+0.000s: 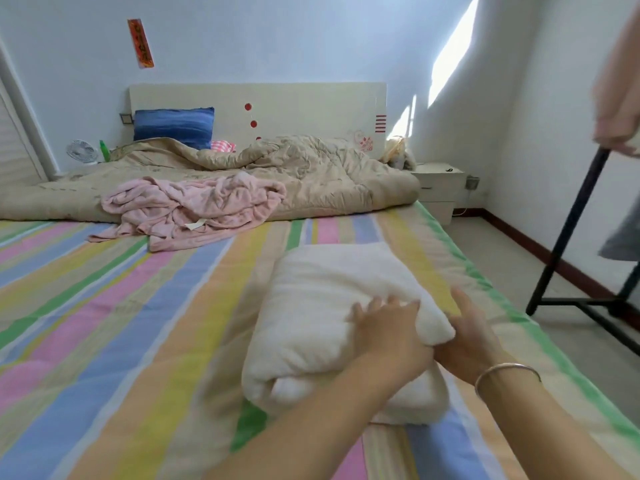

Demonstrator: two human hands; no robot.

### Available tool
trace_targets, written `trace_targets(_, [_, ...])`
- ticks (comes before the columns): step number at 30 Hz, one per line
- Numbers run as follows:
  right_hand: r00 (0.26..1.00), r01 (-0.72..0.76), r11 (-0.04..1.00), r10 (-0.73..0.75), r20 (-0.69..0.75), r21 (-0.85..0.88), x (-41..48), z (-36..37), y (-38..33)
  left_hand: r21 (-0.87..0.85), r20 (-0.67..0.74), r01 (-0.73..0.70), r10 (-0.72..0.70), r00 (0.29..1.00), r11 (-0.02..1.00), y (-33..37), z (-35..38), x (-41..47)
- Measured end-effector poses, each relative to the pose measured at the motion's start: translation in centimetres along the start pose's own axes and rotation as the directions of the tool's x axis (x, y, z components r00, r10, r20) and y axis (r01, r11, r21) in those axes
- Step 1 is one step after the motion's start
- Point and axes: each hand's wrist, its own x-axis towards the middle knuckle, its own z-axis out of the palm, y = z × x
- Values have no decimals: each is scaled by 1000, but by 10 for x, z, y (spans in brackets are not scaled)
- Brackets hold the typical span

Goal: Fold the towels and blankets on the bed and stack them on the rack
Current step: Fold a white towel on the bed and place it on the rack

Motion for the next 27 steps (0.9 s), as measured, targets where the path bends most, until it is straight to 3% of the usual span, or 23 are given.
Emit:
trace_targets(3, [1000,-23,981,27,16,-194,7,-7,-10,130,-18,-93,96,995,987,-2,13,-4])
trace_targets(6, [1000,-21,941,22,0,-338,15,9,-25,65,38,-164,162,986,984,-11,2,-6])
trace_targets(8, [998,-50,862,30,-48,-505,24,22,-34,-184,158,-137,167,973,973,-25,-13,-5])
trace_targets(10, [996,-85,741,37,-87,-666,31,31,-38,-551,191,-21,151,970,834,-46,-30,-2])
trace_targets(12, [992,-56,610,-55,-113,-790,42,40,-38,-721,28,3,24,999,693,-77,-40,4])
trace_targets(14, [983,7,443,-167,-75,-897,46,54,-40,-678,-196,30,-221,955,734,-113,-49,11])
trace_targets(16, [980,-9,250,-192,-59,-968,55,65,-43,-572,-260,226,-435,862,788,-152,-54,12])
trace_targets(18, [982,-81,147,-155,-104,-986,63,70,-48,-529,-98,438,-565,820,727,-184,-46,11])
trace_targets(21, [972,-171,147,-135,-191,-974,69,77,-52,-677,163,472,-510,844,565,-205,-17,7])
trace_targets(24, [963,-206,16,-172,-206,-978,73,90,-53,-728,200,461,-486,851,507,-212,-3,3])
trace_targets(27, [961,-239,-20,-149,-233,-971,75,98,-54,-726,231,479,-481,846,493,-213,-4,0])
